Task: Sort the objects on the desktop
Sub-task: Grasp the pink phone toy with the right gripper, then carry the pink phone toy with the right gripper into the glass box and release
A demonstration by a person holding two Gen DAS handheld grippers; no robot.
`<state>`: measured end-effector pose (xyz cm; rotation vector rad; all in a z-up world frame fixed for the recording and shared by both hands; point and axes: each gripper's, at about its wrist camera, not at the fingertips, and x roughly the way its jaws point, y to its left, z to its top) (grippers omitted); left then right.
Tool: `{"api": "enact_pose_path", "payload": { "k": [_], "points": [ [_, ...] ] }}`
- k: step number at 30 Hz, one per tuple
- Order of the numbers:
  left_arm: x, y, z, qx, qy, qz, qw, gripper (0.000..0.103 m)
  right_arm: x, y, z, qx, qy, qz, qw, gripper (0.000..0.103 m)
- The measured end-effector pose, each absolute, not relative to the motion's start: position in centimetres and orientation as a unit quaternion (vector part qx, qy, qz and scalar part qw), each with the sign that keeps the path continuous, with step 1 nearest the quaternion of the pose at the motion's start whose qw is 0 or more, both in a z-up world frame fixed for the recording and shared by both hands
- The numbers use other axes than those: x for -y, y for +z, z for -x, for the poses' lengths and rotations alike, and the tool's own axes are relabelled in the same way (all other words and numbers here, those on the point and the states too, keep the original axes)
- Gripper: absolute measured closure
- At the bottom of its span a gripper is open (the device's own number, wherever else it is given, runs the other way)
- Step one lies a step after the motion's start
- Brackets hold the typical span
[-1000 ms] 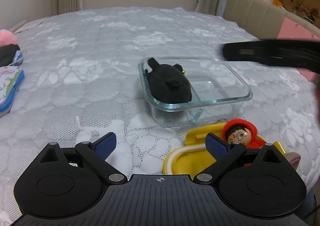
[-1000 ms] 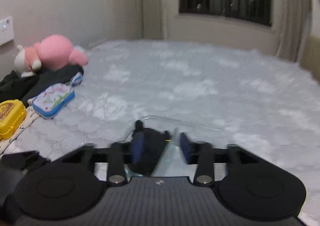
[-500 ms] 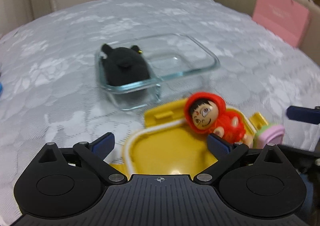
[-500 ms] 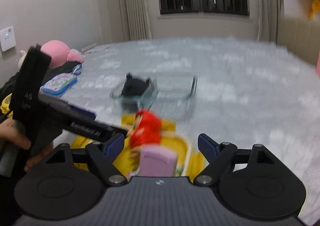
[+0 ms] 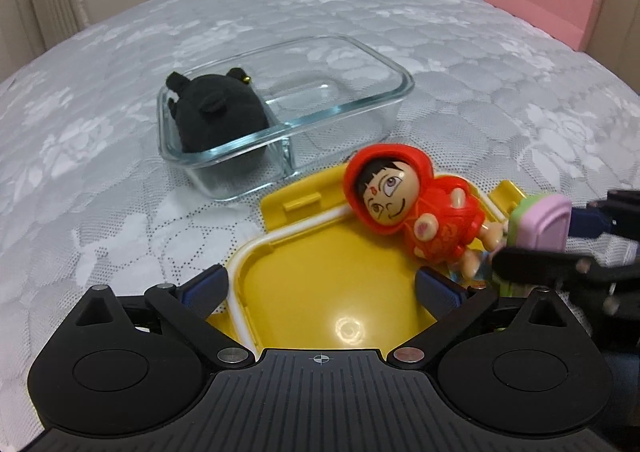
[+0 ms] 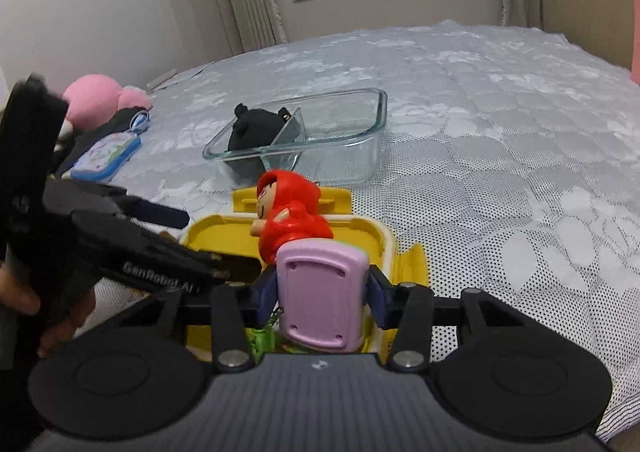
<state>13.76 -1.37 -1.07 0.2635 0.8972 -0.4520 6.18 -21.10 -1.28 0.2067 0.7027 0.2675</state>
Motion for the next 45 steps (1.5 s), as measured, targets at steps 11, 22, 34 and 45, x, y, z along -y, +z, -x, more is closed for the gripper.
{"api": "enact_pose_path", "payload": {
  "k": [11,22,34,45],
  "points": [
    [0.3,-0.8,-14.5,-0.430,-0.213,-0.103,0.871,0.000,23.1,3.6,-8.1,-0.285,0.129,-0.128,0.941,0.054],
    [-1.9,-0.8,-16.0,-0.436,-0.189,-0.073,0.877,0.000,22.0,9.6,-14.0,-0.209,0.121,-0.106,0.965,0.054],
    [-3.4,-0.6,-16.5,-0.437,-0.179,-0.053,0.880,0.000,18.0,4.3,-22.1,-0.273,0.097,-0.112,0.950,0.054],
    [-3.6,-0.5,-16.6,-0.435,-0.179,-0.050,0.881,0.000,15.6,0.1,-23.2,-0.347,0.112,-0.100,0.926,0.054]
  ]
}}
